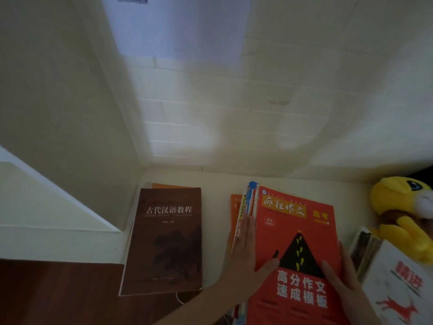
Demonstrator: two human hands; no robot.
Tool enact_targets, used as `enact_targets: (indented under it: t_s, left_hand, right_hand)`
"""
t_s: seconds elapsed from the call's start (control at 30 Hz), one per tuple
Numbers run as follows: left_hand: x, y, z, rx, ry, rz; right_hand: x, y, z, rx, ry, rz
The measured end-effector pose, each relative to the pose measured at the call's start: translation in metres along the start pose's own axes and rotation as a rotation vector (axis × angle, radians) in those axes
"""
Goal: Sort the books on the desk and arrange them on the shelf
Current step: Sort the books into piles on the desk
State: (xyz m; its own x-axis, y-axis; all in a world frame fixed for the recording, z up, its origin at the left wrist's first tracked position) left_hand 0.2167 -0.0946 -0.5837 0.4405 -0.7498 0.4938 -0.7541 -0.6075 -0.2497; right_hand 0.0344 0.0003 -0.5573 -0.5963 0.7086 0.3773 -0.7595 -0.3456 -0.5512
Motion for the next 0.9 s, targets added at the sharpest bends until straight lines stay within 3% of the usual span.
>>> enact_targets:
  t_s: [0.03,0.1,0.27,0.47,0.6,0.9]
  left_hand:
    - [0.000,0.001,0.001,0.003,0.001,0.002]
    - [-0.003,0.003,0.003,0.003,0.032,0.019]
    - [-0.008,0.005,0.008,0.022,-0.061,-0.010]
    - [-0.011,0.004,0.008,-0.019,-0.061,-0.062]
    - [-0.013,0.007,0.011,-0.016,-0.141,-0.099]
    - [-0.011,0.008,0.016,-0.024,-0.204,-0.001]
  right_hand:
    - [0.008,-0.001,-0.003,-0.036,0.095,0.083]
    - [0.022,-0.020,-0.023,0.009,-0.012,0.115]
    - [0.029,-0.012,-0.034,-0.057,0.096,0.134]
    - [0.019,-0.015,-0.032,-0.012,0.065,-0.023]
    - [0.016,-0.011,-0.031,0.052,0.006,-0.018]
    - [0.019,-0.005,-0.034,0.071,-0.046,0.012]
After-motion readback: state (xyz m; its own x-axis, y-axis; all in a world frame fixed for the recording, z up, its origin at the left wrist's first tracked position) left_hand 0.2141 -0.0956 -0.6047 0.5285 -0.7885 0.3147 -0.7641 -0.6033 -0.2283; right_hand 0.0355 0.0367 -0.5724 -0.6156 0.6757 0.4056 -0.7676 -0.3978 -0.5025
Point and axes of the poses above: each hand's wrist, its own y-axis towards the middle knuckle, its own x-axis out of the back of the hand, z = x × y, the point moved 3 cm from there along y, towards the middle knuckle, and after that the axes turned 4 degrees about y, right-handed, at the moved point
